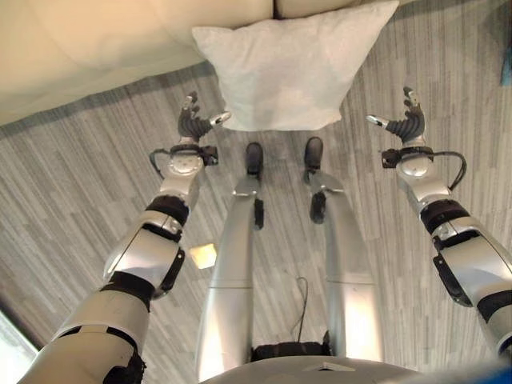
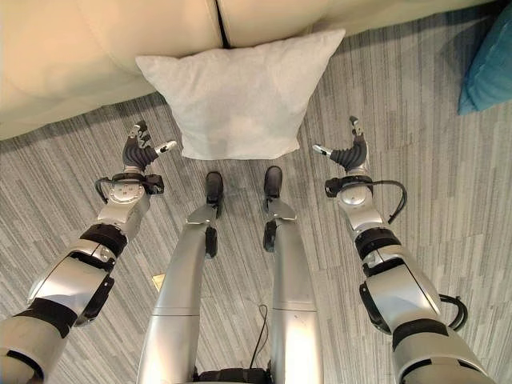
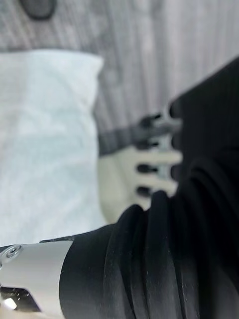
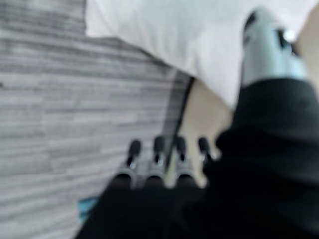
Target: Pick up all the scattered cushions and arrange them neatly on the sofa.
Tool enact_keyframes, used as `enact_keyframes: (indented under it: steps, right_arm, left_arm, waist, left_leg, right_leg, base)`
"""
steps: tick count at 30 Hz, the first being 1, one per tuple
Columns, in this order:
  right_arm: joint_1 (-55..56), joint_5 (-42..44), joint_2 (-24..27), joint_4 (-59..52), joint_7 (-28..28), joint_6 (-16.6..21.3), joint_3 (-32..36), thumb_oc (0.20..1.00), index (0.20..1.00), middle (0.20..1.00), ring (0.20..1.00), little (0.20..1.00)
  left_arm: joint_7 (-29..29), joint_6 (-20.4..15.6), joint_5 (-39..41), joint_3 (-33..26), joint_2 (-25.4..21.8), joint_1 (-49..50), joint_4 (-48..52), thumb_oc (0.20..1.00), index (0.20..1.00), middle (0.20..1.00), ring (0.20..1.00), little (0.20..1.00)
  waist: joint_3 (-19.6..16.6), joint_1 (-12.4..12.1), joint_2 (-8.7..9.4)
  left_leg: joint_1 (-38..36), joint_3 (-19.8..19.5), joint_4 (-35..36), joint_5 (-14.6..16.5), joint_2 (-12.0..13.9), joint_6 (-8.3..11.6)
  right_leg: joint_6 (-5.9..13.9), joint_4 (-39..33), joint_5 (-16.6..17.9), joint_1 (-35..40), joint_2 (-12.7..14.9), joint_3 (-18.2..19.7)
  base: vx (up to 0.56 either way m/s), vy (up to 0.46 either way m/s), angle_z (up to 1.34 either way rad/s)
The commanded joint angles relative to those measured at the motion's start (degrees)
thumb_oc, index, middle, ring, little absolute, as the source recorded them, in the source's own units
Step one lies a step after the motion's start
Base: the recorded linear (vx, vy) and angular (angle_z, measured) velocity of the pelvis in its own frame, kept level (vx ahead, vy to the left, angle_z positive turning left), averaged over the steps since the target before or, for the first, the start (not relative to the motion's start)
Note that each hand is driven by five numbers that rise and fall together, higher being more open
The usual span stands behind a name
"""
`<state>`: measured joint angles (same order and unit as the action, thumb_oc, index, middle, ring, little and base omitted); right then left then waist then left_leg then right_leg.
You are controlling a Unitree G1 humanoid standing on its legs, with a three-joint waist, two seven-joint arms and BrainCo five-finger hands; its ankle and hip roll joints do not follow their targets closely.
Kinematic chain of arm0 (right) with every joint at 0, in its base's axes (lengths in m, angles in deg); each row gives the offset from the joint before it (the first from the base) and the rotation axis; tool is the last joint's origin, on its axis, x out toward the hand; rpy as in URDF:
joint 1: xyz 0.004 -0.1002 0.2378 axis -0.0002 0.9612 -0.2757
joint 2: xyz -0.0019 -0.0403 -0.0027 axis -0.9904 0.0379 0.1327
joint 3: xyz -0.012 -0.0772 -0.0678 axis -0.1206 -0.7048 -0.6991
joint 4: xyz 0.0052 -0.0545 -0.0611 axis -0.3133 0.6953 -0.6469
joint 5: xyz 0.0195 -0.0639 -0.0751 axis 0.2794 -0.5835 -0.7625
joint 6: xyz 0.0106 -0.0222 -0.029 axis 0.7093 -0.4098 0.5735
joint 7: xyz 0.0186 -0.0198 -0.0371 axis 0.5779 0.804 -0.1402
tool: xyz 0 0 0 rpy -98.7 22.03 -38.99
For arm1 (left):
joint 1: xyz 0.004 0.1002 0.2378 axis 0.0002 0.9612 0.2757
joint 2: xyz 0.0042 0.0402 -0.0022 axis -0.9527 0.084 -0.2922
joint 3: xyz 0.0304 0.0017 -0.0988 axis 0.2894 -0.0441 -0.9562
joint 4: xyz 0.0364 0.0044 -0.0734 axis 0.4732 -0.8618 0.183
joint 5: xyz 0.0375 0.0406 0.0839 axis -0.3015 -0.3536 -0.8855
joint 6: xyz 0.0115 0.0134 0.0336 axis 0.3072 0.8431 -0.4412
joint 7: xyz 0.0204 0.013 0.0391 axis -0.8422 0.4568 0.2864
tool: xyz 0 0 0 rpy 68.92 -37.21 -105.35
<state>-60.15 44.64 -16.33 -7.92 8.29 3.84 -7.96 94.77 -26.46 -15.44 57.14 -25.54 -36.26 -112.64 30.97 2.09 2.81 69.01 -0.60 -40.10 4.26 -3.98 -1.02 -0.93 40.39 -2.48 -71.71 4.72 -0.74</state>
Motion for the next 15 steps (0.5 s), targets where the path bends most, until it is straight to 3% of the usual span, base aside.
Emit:
enact_keyframes:
  steps: [1,15]
  right_arm:
    - [4.0,0.3,3.7,0.0,-2.7,2.7,-1.1,1.000,1.000,1.000,1.000,1.000]
    - [-11.3,9.4,9.8,2.6,5.0,3.2,-9.4,1.000,1.000,1.000,1.000,1.000]
  left_arm:
    - [4.0,-2.3,1.4,-2.7,-0.3,4.4,0.3,1.000,1.000,1.000,1.000,1.000]
    - [3.7,-2.3,-0.8,6.3,-6.9,-13.2,2.5,1.000,1.000,1.000,1.000,1.000]
  waist:
    - [-5.1,-0.3,-2.17]
    - [-5.2,0.5,-1.80]
  left_leg:
    - [-0.2,-4.1,4.2,-0.3,2.0,2.41]
    - [15.5,-3.4,-1.7,0.2,0.6,1.66]
  right_leg:
    - [5.46,1.1,-4.6,2.0,3.0,2.4]
    - [5.65,7.3,-4.6,-14.6,2.1,4.3]
  base:
    - [0.04,-0.030,0.00]
    - [0.04,0.002,0.00]
